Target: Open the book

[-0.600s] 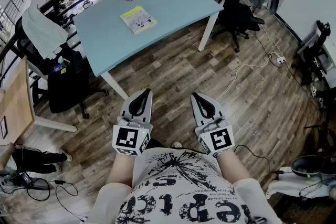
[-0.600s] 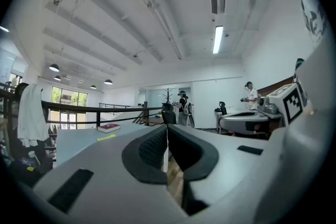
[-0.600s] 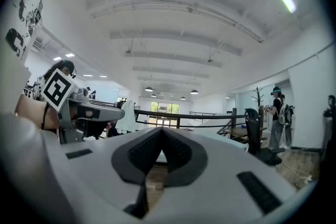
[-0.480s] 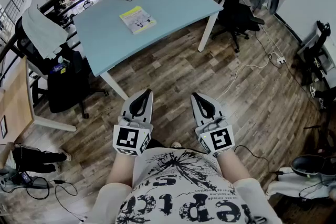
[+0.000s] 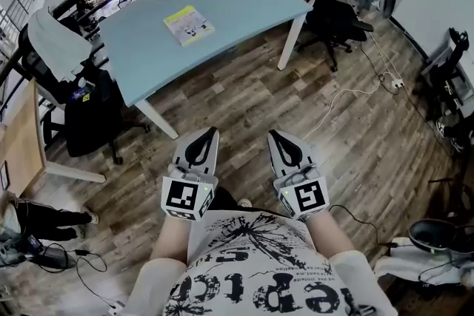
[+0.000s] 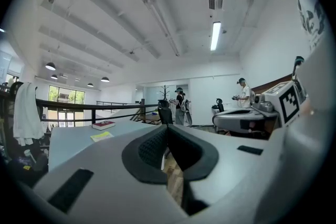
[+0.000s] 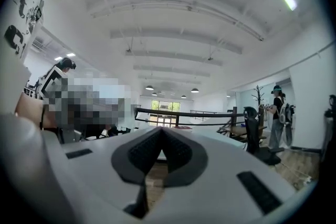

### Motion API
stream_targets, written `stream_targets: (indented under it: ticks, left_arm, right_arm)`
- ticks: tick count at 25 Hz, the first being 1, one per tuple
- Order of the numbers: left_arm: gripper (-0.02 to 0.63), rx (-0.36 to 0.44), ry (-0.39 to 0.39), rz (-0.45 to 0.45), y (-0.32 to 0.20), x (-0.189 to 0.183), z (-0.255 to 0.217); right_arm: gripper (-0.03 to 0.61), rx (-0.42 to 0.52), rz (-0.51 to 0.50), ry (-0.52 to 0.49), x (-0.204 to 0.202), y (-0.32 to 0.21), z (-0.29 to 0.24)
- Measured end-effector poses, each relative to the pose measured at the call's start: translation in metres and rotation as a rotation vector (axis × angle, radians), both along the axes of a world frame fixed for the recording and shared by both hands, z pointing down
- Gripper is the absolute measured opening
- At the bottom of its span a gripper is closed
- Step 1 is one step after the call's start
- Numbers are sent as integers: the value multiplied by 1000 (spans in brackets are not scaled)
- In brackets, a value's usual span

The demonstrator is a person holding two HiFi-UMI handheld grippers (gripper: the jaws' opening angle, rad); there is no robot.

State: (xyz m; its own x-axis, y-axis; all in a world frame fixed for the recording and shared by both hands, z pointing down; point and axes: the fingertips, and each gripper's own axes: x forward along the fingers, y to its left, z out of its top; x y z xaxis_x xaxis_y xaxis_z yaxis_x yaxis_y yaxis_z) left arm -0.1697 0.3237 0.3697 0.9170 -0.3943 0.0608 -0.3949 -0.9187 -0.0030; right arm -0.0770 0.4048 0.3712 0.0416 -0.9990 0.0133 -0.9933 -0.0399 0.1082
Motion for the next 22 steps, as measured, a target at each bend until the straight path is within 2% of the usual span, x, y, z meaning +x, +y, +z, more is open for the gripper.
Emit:
stream_targets:
  ticks: [6, 12, 17, 22]
  left_arm:
    - [20, -11, -48, -6, -10, 12, 13]
    - [20, -30, -56, -22, -53, 34, 23]
    - [20, -35, -44, -11, -107, 67, 23]
    - [20, -33, -40, -1, -188, 106, 21]
  right_arm:
    - [11, -29, 5, -27, 16, -12, 15]
    - [11, -28, 4, -63, 42, -53, 20]
    - [11, -41, 20, -41, 73, -107, 17]
    - [11, -82, 24, -44, 113, -192, 24]
